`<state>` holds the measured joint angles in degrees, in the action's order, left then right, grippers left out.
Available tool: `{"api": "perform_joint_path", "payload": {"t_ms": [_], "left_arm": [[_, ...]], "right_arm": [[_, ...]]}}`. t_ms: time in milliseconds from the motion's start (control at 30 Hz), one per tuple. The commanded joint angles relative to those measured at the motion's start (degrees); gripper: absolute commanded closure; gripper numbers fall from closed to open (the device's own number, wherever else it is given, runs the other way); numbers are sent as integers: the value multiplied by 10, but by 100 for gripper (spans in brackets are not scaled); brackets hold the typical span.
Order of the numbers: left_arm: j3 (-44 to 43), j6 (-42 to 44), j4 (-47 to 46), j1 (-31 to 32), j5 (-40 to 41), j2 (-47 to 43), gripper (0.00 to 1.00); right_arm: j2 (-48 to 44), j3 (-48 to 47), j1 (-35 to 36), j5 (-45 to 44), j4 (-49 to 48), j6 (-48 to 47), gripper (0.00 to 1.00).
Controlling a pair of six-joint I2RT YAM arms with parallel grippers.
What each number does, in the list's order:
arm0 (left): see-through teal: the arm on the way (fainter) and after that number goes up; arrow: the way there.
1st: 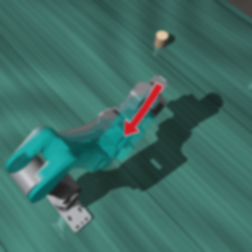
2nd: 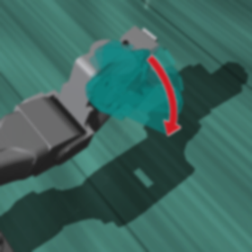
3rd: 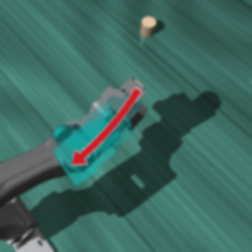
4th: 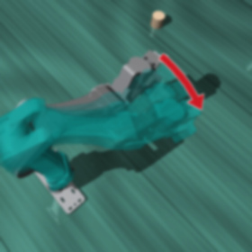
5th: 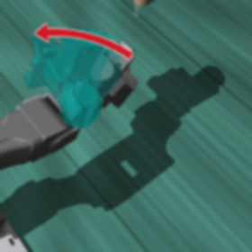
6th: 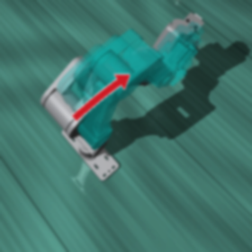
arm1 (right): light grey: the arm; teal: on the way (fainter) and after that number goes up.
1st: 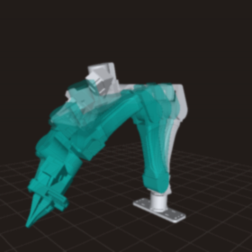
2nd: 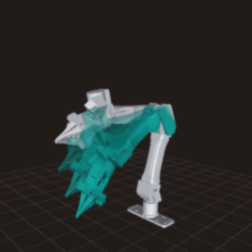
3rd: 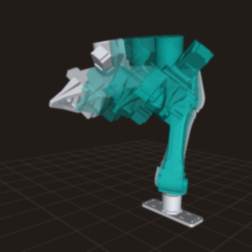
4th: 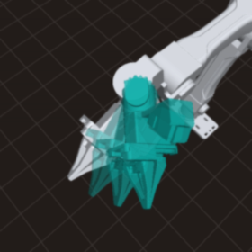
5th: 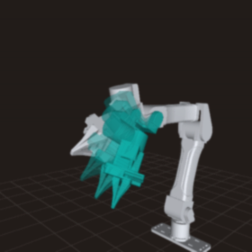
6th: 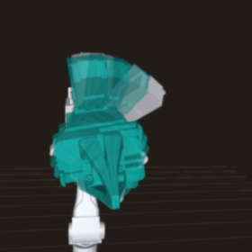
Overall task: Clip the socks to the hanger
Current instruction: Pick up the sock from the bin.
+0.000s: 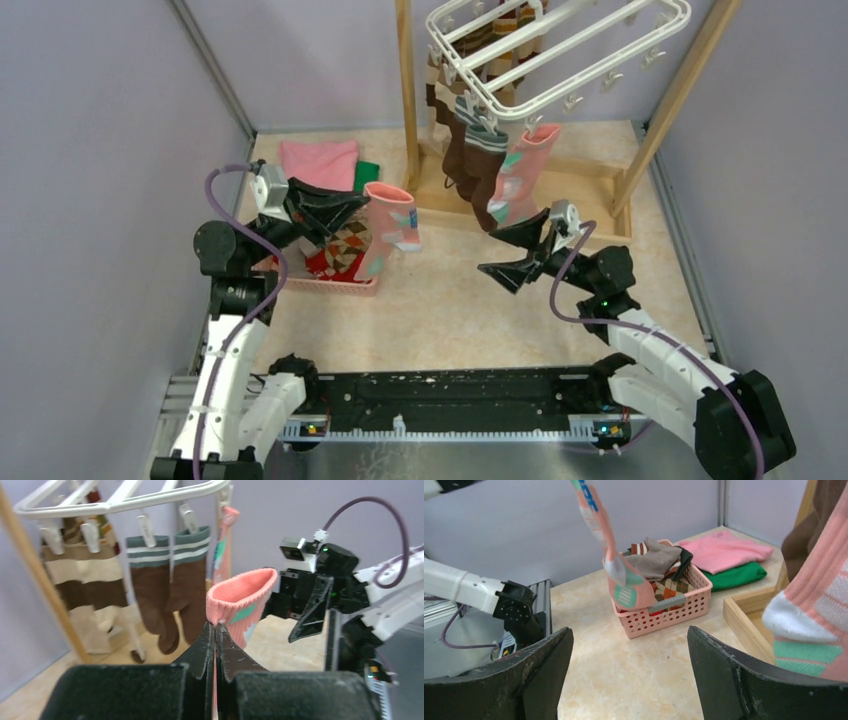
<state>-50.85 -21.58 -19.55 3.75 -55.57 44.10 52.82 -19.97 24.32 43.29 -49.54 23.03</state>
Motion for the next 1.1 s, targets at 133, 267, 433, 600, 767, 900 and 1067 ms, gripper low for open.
{"api": "perform_joint_path", "payload": {"t_ms": [133,267,433,600,767,900,1067], "left_arm": [[55,-125,-245,107,-72,67,100],[66,-32,-218,188,-55,97,100],[74,-3,-222,208,-61,137,100],[78,-4,-240,219,-86,165,100],[83,-1,-240,223,-96,171,100],[84,0,-239,224,-98,178,100],[88,8,-228,225,-86,179,100]], "right_arm": [[-50,-44,27,37,-19,-40,17],[-48,-61,49,44,-16,-43,17],[-33,-79,87,38,6,-67,17],[-30,-94,99,6,39,-105,19],[-24,-103,99,-8,36,-113,22],[-10,-104,100,9,16,-99,35],[-22,-97,99,11,14,-105,74]]}}
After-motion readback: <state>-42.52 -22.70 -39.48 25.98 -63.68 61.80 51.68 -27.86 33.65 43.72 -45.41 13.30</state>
